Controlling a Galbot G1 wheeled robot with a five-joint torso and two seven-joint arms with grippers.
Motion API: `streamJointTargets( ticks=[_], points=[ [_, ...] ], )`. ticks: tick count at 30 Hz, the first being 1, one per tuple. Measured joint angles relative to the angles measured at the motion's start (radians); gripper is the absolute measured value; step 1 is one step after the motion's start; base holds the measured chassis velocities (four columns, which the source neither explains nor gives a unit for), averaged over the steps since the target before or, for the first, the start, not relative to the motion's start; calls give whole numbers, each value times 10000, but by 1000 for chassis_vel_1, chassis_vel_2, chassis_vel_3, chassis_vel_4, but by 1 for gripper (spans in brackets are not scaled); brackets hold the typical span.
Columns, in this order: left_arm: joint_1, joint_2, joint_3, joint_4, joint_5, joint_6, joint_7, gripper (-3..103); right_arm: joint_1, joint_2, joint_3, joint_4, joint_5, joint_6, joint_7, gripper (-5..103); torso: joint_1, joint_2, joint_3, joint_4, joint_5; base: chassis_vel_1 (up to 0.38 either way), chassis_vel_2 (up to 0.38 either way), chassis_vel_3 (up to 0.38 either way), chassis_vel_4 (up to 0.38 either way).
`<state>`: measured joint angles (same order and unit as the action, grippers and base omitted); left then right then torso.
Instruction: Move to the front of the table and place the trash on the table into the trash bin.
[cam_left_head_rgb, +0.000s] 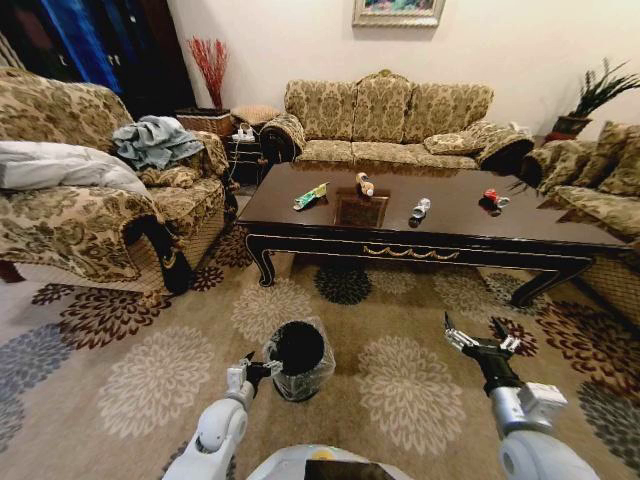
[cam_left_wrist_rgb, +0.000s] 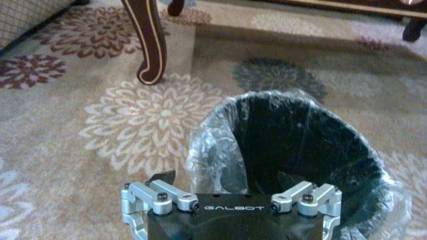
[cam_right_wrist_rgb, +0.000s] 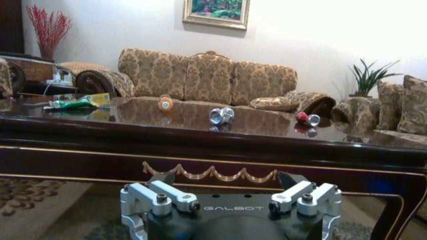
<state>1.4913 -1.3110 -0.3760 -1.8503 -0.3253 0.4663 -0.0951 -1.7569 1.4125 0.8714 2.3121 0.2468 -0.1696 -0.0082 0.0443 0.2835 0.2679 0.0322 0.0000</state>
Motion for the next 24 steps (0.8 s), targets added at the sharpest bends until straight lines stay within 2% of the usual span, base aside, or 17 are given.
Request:
streamJointTargets(
  ticks=[3, 4, 7, 11, 16, 19, 21, 23, 24],
  points=[
    [-285, 31, 172, -24, 62, 613, -245, 100, -12, -24, 25, 0, 7, 12, 51, 100, 0, 0, 0, 0, -2, 0, 0, 0, 0],
    [-285, 31, 172, -24, 62, 613, -245, 100, -12, -24, 25, 0, 7, 12, 51, 100, 0, 0, 0, 0, -2, 0, 0, 0, 0],
    [-663, 94, 317, 29, 46, 1158, -260, 100, -36, -19, 30, -43, 22, 49, 73, 100, 0, 0, 0, 0, 0, 0, 0, 0, 0],
    [-914, 108, 349, 170, 15, 1460, -272, 100, -8, -86, -7, -196, 42, 145, 81, 100, 0, 0, 0, -2, -1, 0, 0, 0, 0],
    [-873, 97, 251, 273, 5, 1519, -276, 101, 86, -316, -6, -439, 181, 193, 73, 100, 0, 0, 0, 2, 1, 0, 0, 0, 0],
    [-912, 32, 275, 438, 6, 1516, -345, 90, 88, -382, 38, -672, 287, 309, 72, 100, 0, 0, 0, 0, 0, 0, 0, 0, 0],
    [-923, 23, 294, 465, 6, 1515, -370, 90, 84, -382, 39, -708, 295, 334, 72, 100, 0, 0, 1, 1, 0, 0, 0, 0, 0],
    [-990, -1, 458, 593, 5, 1511, -501, 81, 27, -334, 43, -840, 320, 445, 72, 100, 0, 0, 0, -1, 0, 0, 0, 0, 0],
    [-990, -1, 458, 593, 5, 1511, -501, 81, 27, -334, 43, -840, 320, 445, 72, 100, 0, 0, 0, -1, 0, 0, 0, 0, 0]
  ],
)
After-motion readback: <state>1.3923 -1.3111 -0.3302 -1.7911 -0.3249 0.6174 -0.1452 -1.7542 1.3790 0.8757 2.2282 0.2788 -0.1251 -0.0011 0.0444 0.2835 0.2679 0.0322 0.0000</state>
